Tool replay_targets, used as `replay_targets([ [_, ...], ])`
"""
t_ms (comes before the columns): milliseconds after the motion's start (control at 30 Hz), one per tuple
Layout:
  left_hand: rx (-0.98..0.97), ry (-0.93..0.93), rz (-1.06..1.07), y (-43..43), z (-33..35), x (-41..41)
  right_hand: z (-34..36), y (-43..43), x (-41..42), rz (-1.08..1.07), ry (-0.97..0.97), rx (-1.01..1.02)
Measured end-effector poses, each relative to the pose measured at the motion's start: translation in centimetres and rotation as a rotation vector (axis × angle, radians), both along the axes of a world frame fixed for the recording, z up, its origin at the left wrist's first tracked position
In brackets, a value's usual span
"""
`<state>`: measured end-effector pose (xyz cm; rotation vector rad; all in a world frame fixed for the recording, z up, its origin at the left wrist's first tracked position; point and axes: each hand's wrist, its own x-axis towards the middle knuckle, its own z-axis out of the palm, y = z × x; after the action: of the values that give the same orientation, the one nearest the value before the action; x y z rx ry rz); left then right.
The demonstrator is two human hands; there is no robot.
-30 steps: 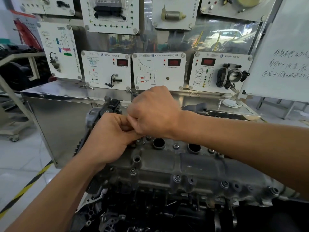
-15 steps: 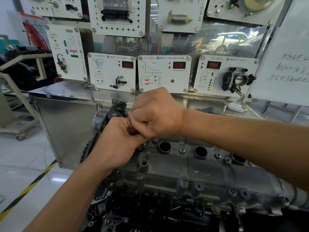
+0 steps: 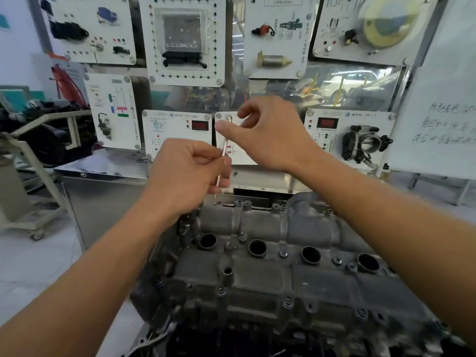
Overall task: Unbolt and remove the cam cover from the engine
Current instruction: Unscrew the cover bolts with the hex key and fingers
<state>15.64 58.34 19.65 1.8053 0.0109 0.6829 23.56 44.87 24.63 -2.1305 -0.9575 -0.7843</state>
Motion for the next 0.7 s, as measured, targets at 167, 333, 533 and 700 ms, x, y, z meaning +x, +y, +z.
replay_targets([
  [167, 0.117, 0.099, -0.135, -0.7, 1.4, 0.9, -1.2, 0.0, 0.4, 0.162, 0.230, 0.013],
  [333, 0.468, -0.016, 0.024, 2.0, 2.2, 2.0, -1.7, -1.7, 2.4, 0.171, 0.379, -0.297],
  [533, 0.921, 0.159, -0.153, 1.6, 0.7, 5.6, -3.0, -2.1, 4.5, 0.131, 0.307, -0.764],
  [700, 0.890, 0.203, -0.236, 1.6, -0.7, 7.3, -3.9, -2.3, 5.2, 0.132, 0.355, -0.783],
])
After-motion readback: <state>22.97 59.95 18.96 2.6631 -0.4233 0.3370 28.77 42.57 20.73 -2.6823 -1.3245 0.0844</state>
